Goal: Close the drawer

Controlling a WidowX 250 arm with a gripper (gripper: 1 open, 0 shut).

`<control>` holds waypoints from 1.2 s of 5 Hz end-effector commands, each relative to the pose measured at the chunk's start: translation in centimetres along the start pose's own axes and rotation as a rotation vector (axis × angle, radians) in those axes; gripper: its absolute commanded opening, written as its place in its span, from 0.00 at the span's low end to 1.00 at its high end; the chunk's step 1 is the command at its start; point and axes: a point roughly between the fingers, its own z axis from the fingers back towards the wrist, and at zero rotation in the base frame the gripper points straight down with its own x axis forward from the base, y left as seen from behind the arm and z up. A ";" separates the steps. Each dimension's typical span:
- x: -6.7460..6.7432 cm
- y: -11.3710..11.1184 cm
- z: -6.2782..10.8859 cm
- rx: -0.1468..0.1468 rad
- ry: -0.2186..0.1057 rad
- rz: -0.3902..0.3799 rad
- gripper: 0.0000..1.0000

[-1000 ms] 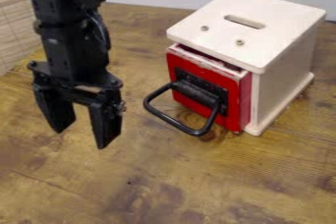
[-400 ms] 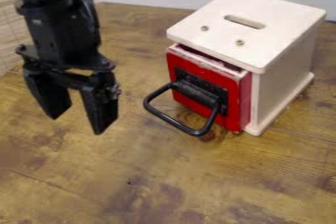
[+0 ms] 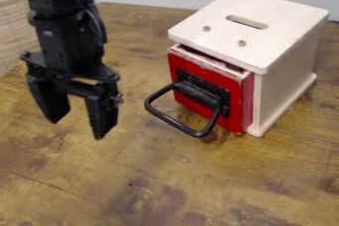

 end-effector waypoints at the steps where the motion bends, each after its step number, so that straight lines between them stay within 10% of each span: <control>1: 0.6 0.9 1.2 -0.008 -0.054 0.022 1.00; 6: 1.3 0.5 -1.3 -0.002 0.003 -0.017 1.00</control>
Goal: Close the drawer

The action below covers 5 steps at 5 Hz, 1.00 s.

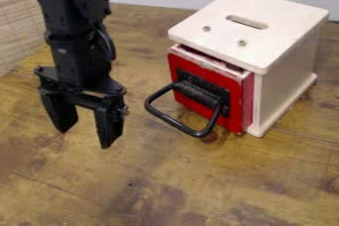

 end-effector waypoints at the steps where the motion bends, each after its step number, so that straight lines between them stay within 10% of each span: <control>1: 0.5 0.1 0.9 0.005 -0.036 -0.003 1.00; 5: 1.0 0.0 -1.1 0.004 0.013 -0.025 1.00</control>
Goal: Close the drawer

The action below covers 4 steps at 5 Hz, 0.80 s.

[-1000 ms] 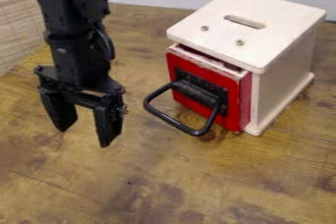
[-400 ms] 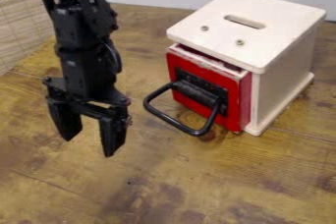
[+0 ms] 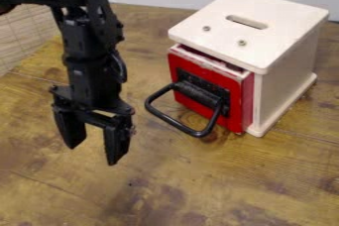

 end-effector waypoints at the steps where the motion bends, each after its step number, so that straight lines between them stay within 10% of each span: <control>1: 0.9 0.2 1.0 0.004 -0.044 -0.011 1.00; 4: 1.4 0.3 0.0 0.003 -0.019 -0.031 1.00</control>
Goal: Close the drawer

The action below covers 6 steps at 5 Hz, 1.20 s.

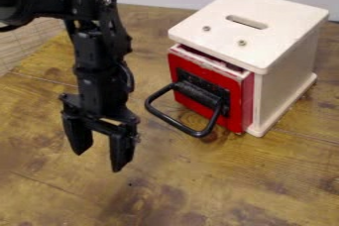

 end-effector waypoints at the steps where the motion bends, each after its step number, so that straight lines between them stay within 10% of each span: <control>1: 0.9 0.5 1.5 0.005 -0.056 -0.003 1.00; 6: 5.0 1.3 1.4 0.023 -0.072 -0.053 1.00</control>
